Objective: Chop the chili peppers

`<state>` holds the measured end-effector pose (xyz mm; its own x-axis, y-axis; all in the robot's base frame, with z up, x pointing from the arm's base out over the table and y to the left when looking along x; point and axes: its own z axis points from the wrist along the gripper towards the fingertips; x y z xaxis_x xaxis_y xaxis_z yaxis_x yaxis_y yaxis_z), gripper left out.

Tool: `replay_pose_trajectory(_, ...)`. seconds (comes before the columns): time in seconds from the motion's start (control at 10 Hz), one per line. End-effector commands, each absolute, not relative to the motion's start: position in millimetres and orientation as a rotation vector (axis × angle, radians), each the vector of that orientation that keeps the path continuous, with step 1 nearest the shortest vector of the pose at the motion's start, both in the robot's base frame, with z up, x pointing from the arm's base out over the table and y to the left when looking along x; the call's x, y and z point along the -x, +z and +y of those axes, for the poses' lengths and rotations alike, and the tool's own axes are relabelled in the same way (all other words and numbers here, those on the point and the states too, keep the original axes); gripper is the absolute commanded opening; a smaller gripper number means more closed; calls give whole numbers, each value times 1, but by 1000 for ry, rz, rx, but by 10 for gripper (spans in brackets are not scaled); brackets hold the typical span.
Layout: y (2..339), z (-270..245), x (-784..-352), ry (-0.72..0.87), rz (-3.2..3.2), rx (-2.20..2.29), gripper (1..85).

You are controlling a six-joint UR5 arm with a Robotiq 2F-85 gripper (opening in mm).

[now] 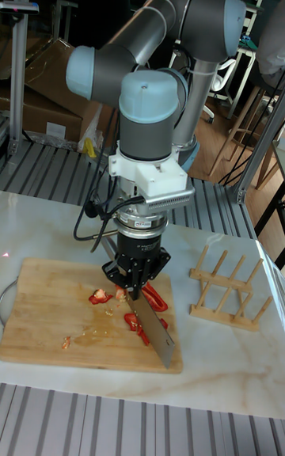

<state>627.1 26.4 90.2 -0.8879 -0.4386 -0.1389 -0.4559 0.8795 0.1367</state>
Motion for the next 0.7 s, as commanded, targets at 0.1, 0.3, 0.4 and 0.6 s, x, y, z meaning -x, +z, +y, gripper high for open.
replay_pose_trajectory(0.1, 79, 24, -622, 240, 2915, 697, 13)
replay_pose_trajectory(0.3, 77, 24, -618, 256, 2913, 689, 13)
replay_pose_trajectory(0.4, 75, 24, -614, 266, 2910, 685, 13)
replay_pose_trajectory(0.6, 77, 21, -612, 252, 2899, 689, 13)
